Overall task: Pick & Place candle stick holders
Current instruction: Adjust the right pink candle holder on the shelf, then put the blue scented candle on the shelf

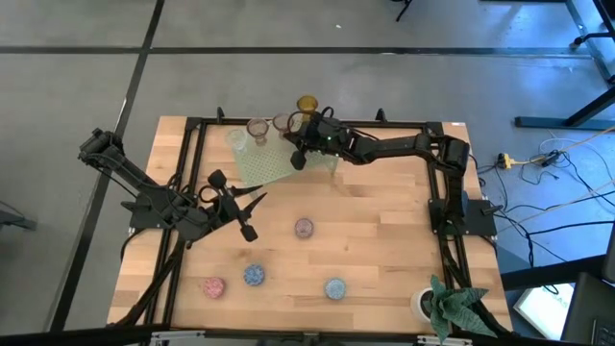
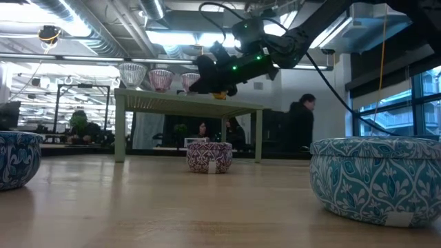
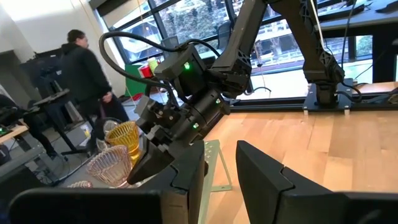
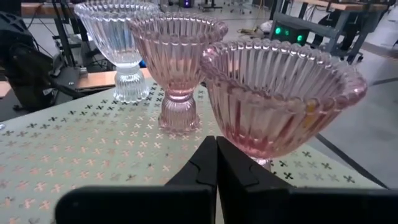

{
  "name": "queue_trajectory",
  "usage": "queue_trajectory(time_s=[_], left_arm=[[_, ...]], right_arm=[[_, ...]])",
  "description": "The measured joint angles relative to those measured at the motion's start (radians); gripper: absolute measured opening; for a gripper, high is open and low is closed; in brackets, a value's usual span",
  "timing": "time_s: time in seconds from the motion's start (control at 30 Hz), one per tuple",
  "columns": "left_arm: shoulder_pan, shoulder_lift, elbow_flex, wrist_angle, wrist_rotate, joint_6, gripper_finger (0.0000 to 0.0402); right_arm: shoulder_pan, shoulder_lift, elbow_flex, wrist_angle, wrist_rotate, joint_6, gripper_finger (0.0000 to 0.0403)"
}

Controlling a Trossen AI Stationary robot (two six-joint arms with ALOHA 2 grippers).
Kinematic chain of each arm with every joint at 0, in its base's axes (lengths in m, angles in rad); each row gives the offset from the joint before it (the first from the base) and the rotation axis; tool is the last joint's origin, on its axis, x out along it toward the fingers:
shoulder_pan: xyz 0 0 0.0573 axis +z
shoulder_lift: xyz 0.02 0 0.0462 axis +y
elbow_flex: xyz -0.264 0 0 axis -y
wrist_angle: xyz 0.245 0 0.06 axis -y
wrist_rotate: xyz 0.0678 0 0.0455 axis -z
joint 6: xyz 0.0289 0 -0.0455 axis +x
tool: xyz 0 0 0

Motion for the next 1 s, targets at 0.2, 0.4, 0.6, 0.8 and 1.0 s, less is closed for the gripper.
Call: queue_trajectory(time_s=[0.2, 0.4, 0.6, 0.8, 1.0], left_arm=[[0.0, 0.0, 0.0, 0.0, 0.0, 0.0, 0.0088], [0.0, 0.0, 0.0, 0.0, 0.0, -0.001, 0.0088], [0.0, 0.0, 0.0, 0.0, 0.001, -0.002, 0.0088], [0.0, 0.0, 0.0, 0.0, 0.001, -0.002, 0.0088], [0.0, 0.0, 0.0, 0.0, 0.002, -0.014, 0.0088]], right_arm=[[-0.001, 0.0, 0.0, 0.017, 0.003, 0.0, 0.0], [-0.002, 0.0, 0.0, 0.018, 0.008, -0.001, 0.0], [-0.006, 0.0, 0.0, 0.029, 0.019, -0.013, 0.0], [-0.002, 0.0, 0.0, 0.032, -0.01, -0.022, 0.0], [0.054, -0.011, -0.001, -0.026, -0.054, -0.014, 0.0]])
